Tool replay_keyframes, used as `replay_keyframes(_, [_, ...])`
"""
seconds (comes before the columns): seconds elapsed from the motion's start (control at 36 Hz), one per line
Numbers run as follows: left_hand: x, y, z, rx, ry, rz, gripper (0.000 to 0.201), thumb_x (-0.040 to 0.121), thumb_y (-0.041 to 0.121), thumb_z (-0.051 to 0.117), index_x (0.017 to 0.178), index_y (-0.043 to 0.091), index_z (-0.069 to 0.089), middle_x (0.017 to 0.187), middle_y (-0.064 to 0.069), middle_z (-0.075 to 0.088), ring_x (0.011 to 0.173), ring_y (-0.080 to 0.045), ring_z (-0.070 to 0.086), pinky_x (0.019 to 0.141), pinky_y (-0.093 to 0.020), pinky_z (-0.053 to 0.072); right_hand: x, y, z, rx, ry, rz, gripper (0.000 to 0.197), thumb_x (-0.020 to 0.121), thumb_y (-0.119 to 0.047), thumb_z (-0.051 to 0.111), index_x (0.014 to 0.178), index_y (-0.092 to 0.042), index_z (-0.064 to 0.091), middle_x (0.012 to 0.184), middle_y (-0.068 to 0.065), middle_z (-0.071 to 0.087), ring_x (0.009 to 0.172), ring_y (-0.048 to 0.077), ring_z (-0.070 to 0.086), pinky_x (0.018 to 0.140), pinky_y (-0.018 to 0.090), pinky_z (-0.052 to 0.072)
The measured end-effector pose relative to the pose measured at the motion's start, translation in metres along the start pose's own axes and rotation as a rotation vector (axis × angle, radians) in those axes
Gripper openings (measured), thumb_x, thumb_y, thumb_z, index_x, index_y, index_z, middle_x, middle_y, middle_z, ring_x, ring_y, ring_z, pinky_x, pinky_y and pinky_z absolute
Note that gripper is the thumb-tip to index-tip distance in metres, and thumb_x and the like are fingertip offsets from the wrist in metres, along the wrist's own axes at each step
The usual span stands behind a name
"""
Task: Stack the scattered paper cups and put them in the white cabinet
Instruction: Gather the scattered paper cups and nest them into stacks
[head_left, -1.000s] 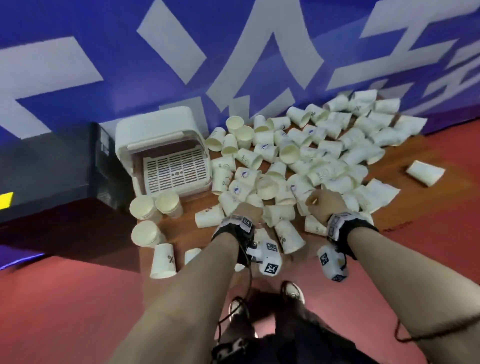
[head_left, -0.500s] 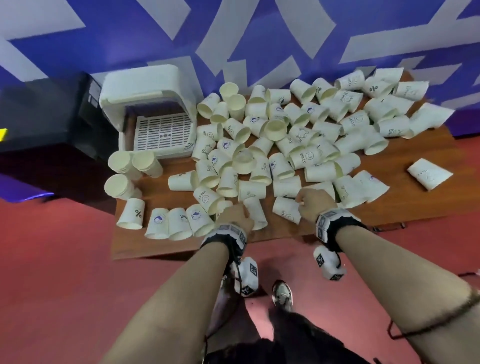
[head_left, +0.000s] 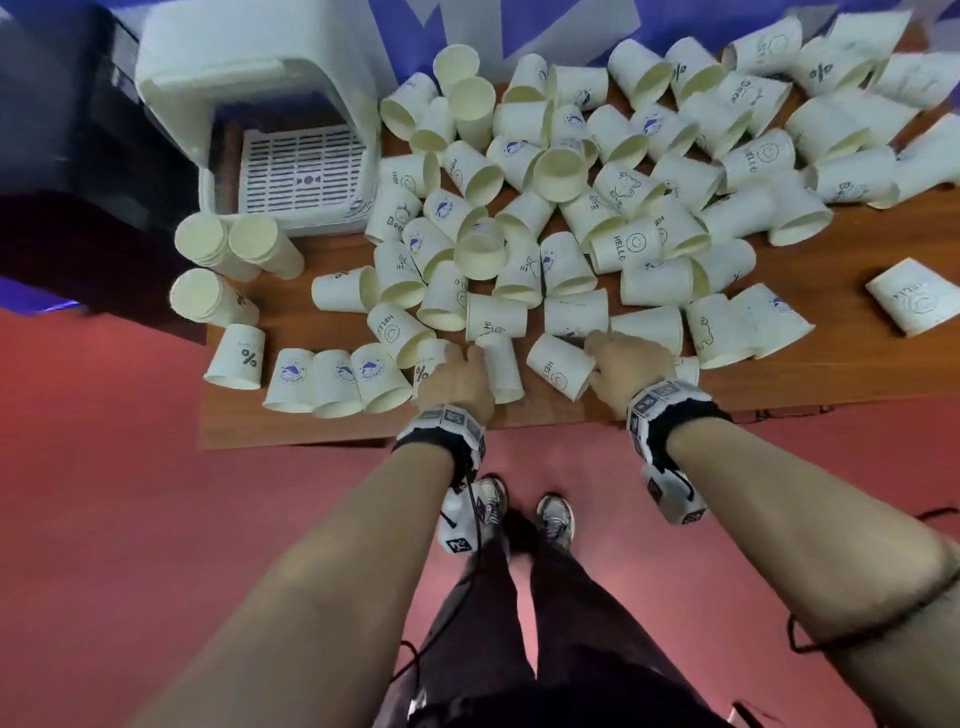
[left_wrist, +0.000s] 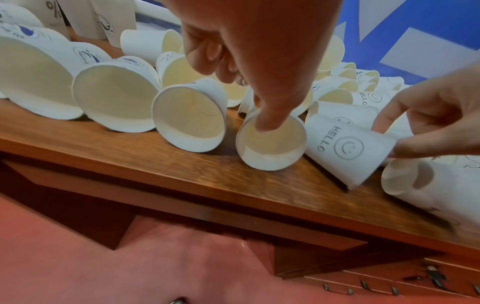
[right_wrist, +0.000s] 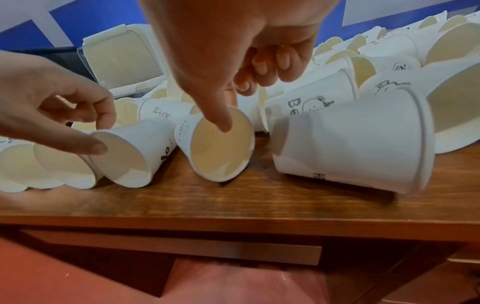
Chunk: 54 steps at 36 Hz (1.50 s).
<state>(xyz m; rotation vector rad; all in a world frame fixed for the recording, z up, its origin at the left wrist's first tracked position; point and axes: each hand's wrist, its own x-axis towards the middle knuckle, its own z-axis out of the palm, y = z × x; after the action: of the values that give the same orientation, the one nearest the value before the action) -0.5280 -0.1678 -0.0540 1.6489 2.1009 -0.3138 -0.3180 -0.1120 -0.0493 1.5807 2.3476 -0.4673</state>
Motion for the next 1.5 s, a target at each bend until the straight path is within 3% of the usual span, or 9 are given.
replay_keyframes(0.19, [-0.009,0.001,-0.004,-0.009,0.079,0.033,0.034,0.087,0.021,0.053,0.117,0.008,0.047,0.116,-0.012,0.047,0.091,-0.035,0.061,0.06,-0.038,0.039,0.0,-0.004,0.004,0.048,0.1,0.013,0.021,0.096,-0.024,0.046,0.097,-0.011,0.062,0.092,0.005,0.065,0.082,0.024,0.06,0.059,0.029,0.036])
replay_keyframes(0.36, [-0.01,-0.003,-0.023,-0.101,0.124,-0.006,0.028,0.09,0.025,0.051,0.113,0.011,0.055,0.115,-0.009,0.054,0.098,-0.033,0.059,0.067,-0.034,0.04,-0.001,-0.007,-0.024,0.211,0.153,0.085,0.018,0.092,-0.028,0.053,0.091,-0.013,0.063,0.087,0.005,0.065,0.08,0.026,0.06,0.059,0.028,0.034])
replay_keyframes(0.53, [-0.008,-0.019,-0.054,-0.305,0.133,-0.202,0.024,0.086,0.032,0.051,0.098,0.013,0.059,0.091,-0.006,0.062,0.087,-0.028,0.061,0.07,-0.034,0.049,0.019,-0.02,-0.059,0.368,0.119,0.076,0.013,0.086,-0.027,0.058,0.084,-0.015,0.064,0.085,0.007,0.067,0.083,0.028,0.061,0.066,0.031,0.046])
replay_keyframes(0.67, [-0.014,-0.055,-0.079,-0.45,0.218,-0.349,0.022,0.084,0.032,0.053,0.084,0.011,0.059,0.082,-0.008,0.06,0.075,-0.029,0.055,0.063,-0.031,0.04,0.047,-0.056,-0.084,0.491,0.124,0.064,0.011,0.083,-0.022,0.058,0.074,-0.017,0.062,0.075,0.0,0.06,0.071,0.021,0.054,0.052,0.024,0.032])
replay_keyframes(0.83, [-0.016,-0.123,-0.1,-0.59,0.279,-0.498,0.032,0.082,0.031,0.052,0.057,0.012,0.049,0.059,-0.006,0.053,0.055,-0.026,0.047,0.048,-0.026,0.029,0.082,-0.126,-0.104,0.578,0.118,0.029,0.013,0.082,-0.015,0.06,0.07,-0.015,0.057,0.076,0.004,0.06,0.076,0.025,0.058,0.064,0.025,0.038])
replay_keyframes(1.08, [0.008,-0.228,-0.135,-0.904,0.326,-0.636,0.027,0.084,0.026,0.054,0.079,0.001,0.062,0.074,-0.013,0.062,0.072,-0.032,0.056,0.063,-0.032,0.041,0.143,-0.223,-0.121,0.53,0.107,-0.024,0.016,0.09,-0.018,0.057,0.085,-0.005,0.065,0.083,0.008,0.063,0.089,0.03,0.062,0.069,0.027,0.039])
replay_keyframes(1.17, [0.021,-0.249,-0.149,-0.966,0.32,-0.647,0.024,0.084,0.027,0.054,0.076,0.006,0.062,0.071,-0.009,0.059,0.069,-0.03,0.054,0.059,-0.031,0.04,0.161,-0.243,-0.126,0.547,0.13,-0.013,0.016,0.09,-0.02,0.058,0.09,-0.007,0.067,0.09,0.009,0.067,0.092,0.03,0.062,0.069,0.027,0.038])
replay_keyframes(1.36, [0.063,-0.284,-0.177,-1.078,0.355,-0.704,0.025,0.078,0.027,0.056,0.093,0.011,0.069,0.087,-0.011,0.068,0.086,-0.033,0.063,0.075,-0.032,0.05,0.197,-0.285,-0.141,0.565,0.166,0.033,0.021,0.092,-0.023,0.053,0.098,-0.009,0.068,0.097,0.012,0.069,0.094,0.032,0.062,0.077,0.03,0.045])
replay_keyframes(1.5, [0.081,-0.286,-0.181,-1.065,0.362,-0.731,0.018,0.079,0.025,0.058,0.08,0.009,0.066,0.074,-0.008,0.061,0.077,-0.031,0.059,0.072,-0.032,0.048,0.217,-0.286,-0.145,0.577,0.141,0.074,0.022,0.09,-0.023,0.053,0.097,-0.009,0.068,0.096,0.013,0.07,0.094,0.033,0.062,0.082,0.037,0.052])
